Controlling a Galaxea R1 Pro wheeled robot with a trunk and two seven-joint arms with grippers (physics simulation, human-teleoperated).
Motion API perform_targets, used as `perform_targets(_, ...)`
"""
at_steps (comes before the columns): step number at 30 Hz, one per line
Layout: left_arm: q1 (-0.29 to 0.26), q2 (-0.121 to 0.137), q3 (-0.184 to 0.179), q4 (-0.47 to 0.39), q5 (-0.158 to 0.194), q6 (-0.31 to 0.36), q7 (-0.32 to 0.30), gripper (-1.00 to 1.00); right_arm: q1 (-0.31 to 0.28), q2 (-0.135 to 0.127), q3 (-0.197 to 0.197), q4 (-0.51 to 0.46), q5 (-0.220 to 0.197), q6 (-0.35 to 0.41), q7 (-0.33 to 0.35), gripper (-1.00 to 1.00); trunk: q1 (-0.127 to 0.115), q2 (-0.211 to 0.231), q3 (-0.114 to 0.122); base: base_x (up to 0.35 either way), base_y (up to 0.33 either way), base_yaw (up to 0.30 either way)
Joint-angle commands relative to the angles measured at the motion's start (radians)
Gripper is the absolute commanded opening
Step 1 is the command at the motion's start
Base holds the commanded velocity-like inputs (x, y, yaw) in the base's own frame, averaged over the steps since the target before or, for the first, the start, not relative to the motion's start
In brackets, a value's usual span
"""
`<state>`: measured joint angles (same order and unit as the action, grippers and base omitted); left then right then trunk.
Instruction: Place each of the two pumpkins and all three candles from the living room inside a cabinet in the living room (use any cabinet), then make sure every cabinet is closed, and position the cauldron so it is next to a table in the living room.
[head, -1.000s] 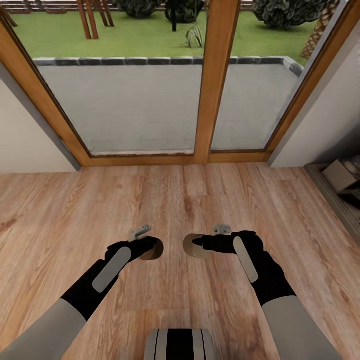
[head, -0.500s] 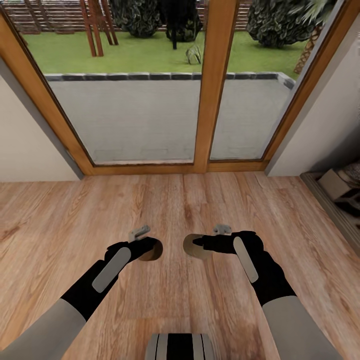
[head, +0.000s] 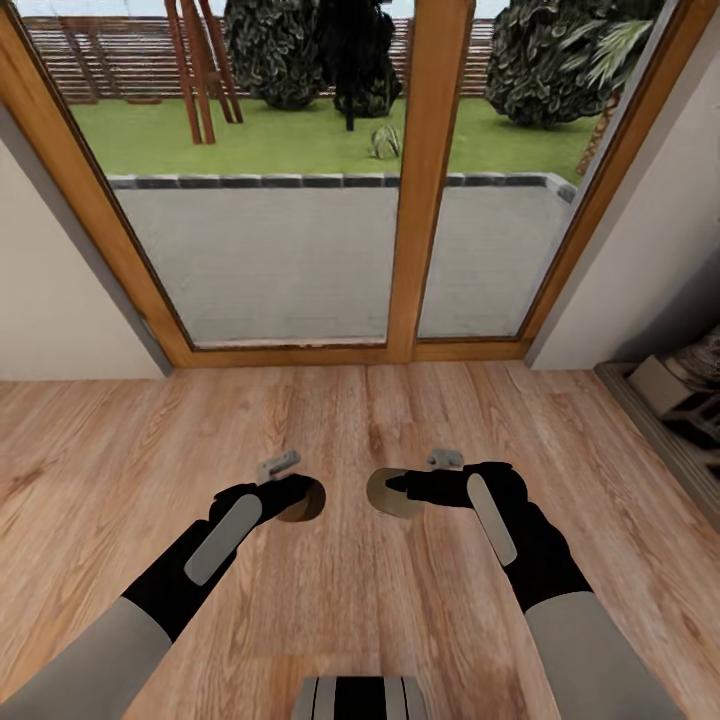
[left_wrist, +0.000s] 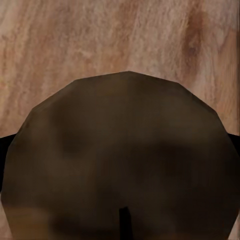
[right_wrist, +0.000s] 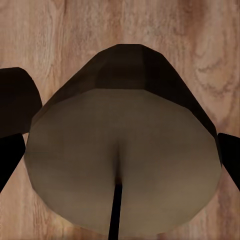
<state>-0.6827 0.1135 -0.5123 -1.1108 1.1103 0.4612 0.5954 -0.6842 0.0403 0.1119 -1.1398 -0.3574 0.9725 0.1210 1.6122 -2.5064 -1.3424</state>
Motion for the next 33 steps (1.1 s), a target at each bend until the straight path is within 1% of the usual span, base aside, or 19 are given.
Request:
perform_targets(1, 0.0, 0.0, 0.001, 0.001, -0.001, 0.001, 0.0, -1.0, 0.0, -0.001, -0.001, 0.0, 0.0, 0.0, -0.001, -1.0, 0.0, 0.0, 0.004, 0.0, 0.0, 0.0)
perform_targets(3, 0.0, 0.0, 0.015, 0.003, -0.001, 0.001, 0.0, -1.0, 0.0, -0.001, -0.001, 0.0, 0.0, 0.0, -0.001, -1.0, -0.001, 0.001, 0.012, 0.0, 0.0, 0.0)
perform_targets(4, 0.0, 0.0, 0.05, 0.018, -0.002, 0.001, 0.0, -1.0, 0.0, -0.002, -0.001, 0.0, 0.0, 0.0, -0.005, -1.0, -0.002, 0.001, 0.016, 0.0, 0.0, 0.0)
perform_targets(5, 0.0, -0.001, 0.063, 0.038, -0.001, 0.001, 0.0, -1.0, 0.0, -0.002, -0.001, 0.001, -0.001, 0.0, -0.012, -1.0, -0.002, 0.001, 0.019, 0.0, 0.0, 0.0)
perform_targets(7, 0.0, -0.001, 0.072, 0.066, -0.002, 0.001, 0.0, -1.0, 0.0, -0.002, -0.001, 0.001, -0.001, 0.0, -0.037, -1.0, -0.003, 0.002, 0.027, 0.0, 0.0, 0.0)
perform_targets(9, 0.0, -0.001, 0.076, 0.088, -0.003, 0.001, 0.0, -1.0, 0.0, -0.002, -0.001, 0.002, -0.002, 0.0, -0.082, -1.0, -0.004, 0.002, 0.035, 0.0, 0.0, 0.0)
perform_targets(10, 0.0, -0.001, 0.077, 0.098, -0.005, 0.001, 0.0, -1.0, 0.0, 0.001, -0.002, 0.002, -0.003, 0.0, -0.129, -1.0, -0.004, 0.002, 0.039, 0.0, 0.0, 0.0)
perform_targets(13, -0.001, 0.001, 0.079, 0.108, -0.006, 0.001, 0.0, -1.0, 0.0, 0.007, -0.003, 0.003, -0.004, -0.001, -0.238, -1.0, -0.006, 0.003, 0.05, 0.0, 0.0, 0.0)
perform_targets(15, -0.002, 0.002, 0.085, 0.111, -0.006, 0.001, 0.0, -1.0, 0.0, 0.008, -0.003, 0.003, -0.004, -0.001, -0.271, -1.0, -0.007, 0.004, 0.058, 0.0, 0.0, 0.0)
perform_targets(19, -0.003, 0.002, 0.132, 0.116, -0.007, 0.002, 0.0, -1.0, 0.0, 0.008, -0.004, 0.004, -0.005, -0.003, -0.293, -1.0, -0.008, 0.005, 0.074, 0.0, 0.0, 0.0)
perform_targets(27, -0.001, 0.0, 0.14, 0.129, -0.008, 0.001, 0.0, -1.0, 0.0, 0.009, -0.003, 0.003, -0.004, -0.011, -0.294, -1.0, -0.012, 0.006, 0.104, 0.0, 0.0, 0.0)
perform_targets(33, -0.001, -0.001, 0.14, 0.154, -0.007, 0.001, -0.002, -1.0, 0.0, 0.009, -0.003, 0.003, -0.008, -0.011, -0.294, -1.0, -0.034, 0.047, 0.123, 0.0, 0.0, 0.0)
